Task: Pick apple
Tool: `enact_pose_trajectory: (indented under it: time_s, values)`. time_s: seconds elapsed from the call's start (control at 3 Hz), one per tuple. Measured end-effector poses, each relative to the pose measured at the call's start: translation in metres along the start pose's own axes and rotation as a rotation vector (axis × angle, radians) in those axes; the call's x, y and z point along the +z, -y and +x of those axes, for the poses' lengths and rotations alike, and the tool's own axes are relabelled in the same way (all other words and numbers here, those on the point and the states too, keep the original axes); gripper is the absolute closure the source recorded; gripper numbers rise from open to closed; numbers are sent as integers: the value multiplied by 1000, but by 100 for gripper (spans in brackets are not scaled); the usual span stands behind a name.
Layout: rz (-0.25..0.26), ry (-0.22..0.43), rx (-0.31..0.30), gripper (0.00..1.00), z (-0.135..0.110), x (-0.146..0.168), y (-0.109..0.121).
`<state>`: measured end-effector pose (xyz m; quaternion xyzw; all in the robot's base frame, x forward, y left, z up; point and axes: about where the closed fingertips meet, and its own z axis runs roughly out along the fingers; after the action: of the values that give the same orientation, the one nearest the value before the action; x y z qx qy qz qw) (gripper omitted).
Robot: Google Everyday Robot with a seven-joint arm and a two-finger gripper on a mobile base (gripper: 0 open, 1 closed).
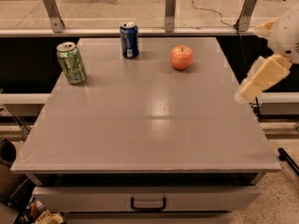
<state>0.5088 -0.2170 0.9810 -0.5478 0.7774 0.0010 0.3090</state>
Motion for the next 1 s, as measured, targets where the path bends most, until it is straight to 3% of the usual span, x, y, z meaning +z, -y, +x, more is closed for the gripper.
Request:
enact_pose_trajectory:
  time_s: [0.33, 0.67, 1.0]
  values:
    - [63, 157, 68, 0, -7, 32, 32]
    - [110, 276, 130, 0, -16, 60, 66]
    - [125, 363, 193, 0, -26, 90, 96]
